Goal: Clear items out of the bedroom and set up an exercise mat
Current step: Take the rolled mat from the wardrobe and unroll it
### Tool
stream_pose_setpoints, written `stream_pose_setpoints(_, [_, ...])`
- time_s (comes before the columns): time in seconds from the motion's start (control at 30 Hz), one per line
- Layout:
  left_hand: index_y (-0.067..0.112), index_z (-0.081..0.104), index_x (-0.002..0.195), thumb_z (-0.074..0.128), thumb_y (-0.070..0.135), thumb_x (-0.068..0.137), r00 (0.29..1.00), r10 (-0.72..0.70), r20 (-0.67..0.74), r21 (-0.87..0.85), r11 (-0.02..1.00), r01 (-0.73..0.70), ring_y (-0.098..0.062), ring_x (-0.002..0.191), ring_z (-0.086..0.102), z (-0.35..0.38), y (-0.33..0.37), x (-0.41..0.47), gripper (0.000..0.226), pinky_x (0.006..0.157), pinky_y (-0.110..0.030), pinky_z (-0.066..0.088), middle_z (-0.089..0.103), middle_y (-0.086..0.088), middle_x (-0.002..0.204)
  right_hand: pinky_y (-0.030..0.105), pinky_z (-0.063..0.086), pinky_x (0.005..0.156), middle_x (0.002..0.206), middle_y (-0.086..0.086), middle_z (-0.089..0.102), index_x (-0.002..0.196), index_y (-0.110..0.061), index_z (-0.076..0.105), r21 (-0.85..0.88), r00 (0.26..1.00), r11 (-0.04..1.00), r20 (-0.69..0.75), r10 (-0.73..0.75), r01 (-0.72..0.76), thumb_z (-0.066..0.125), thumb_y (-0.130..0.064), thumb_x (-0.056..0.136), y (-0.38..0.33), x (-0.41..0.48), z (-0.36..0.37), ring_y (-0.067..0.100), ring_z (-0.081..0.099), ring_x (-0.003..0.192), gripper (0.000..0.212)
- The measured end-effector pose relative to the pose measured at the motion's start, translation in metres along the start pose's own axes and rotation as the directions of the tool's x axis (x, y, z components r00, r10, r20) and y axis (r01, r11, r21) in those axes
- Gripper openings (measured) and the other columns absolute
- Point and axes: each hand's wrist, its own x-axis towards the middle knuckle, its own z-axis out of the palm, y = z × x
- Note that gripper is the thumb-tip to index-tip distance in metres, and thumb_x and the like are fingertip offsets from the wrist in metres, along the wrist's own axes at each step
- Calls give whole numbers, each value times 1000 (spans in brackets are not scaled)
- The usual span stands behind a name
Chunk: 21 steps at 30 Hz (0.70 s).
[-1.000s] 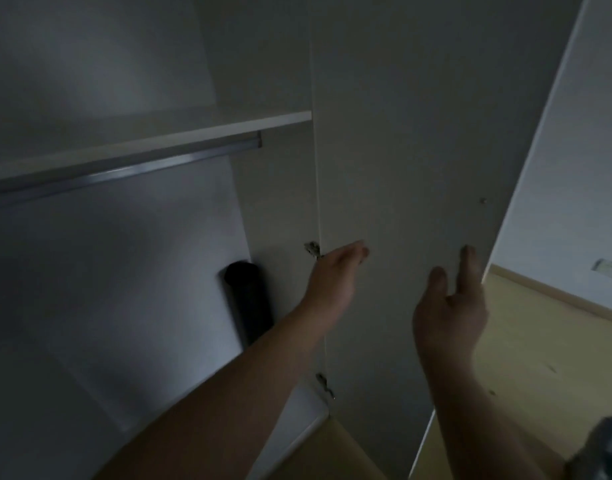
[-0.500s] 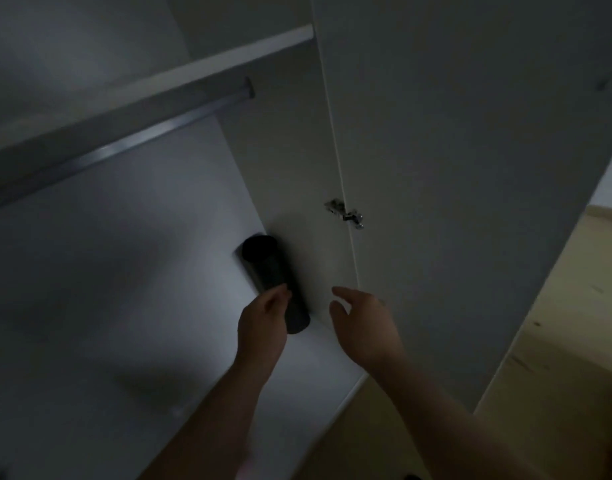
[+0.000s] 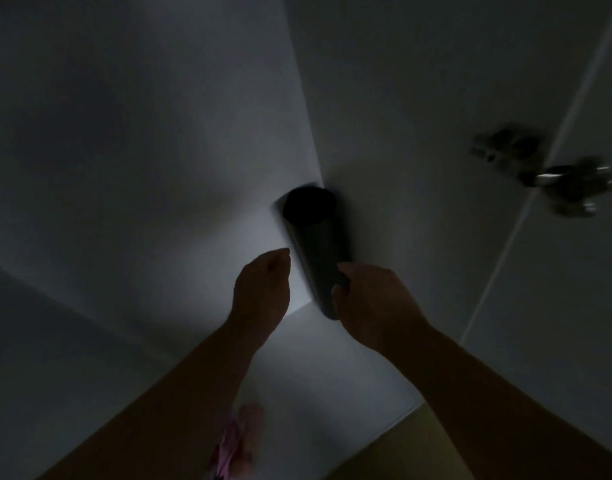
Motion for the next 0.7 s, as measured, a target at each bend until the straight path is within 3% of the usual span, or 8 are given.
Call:
stream_pose_setpoints(0.1, [18,61,132,47,25,103,998,-64,5,-12,998,64,-17,122,59,11,-28,46,33,110,-44,44,63,-2,133,35,37,111,153,3,44,153,-22,35,-93,999,995,49,-20,24,48,-34,102,20,46,30,21,47,135,54])
stream_pose_setpoints(0.27, [20,64,128,54,28,100,989,-134,-59,-111,986,127,-16,118,61,11,-55,109,31,108,-44,46,66,1,127,39,31,115,154,8,37,153,-17,33,-190,998,980,21,-55,58,49,-36,102,33,118,57,26,35,142,57])
stream_pose_setpoints(0.43, [18,63,131,50,26,103,994,-109,-29,-22,994,108,-15,118,61,22,-73,160,32,108,-41,46,66,0,129,47,34,116,151,15,37,151,-14,34,-173,989,980,-100,-113,94,51,-36,101,27,213,75,33,34,142,57])
stream_pose_setpoints(0.57, [18,62,132,50,28,103,992,-125,-2,-21,992,125,-15,119,60,31,-86,197,33,109,-40,44,65,-1,129,46,28,118,150,19,38,149,-9,35,-281,955,953,-235,-183,113,50,-36,98,16,297,76,37,32,141,59])
stream_pose_setpoints(0.63, [20,67,122,49,30,103,990,-144,-1,-8,990,144,-16,112,62,36,-94,219,27,105,-39,46,68,-3,119,46,28,118,150,18,40,150,-9,33,-321,953,942,-242,-181,97,51,-31,95,11,341,78,37,34,140,62])
stream_pose_setpoints(0.7, [29,66,89,48,30,103,989,-151,3,-18,988,151,-17,97,61,43,-101,238,22,96,-39,49,67,-3,98,45,29,118,152,18,38,153,-9,29,-318,972,944,-177,-152,89,55,-28,92,11,373,80,38,34,141,68])
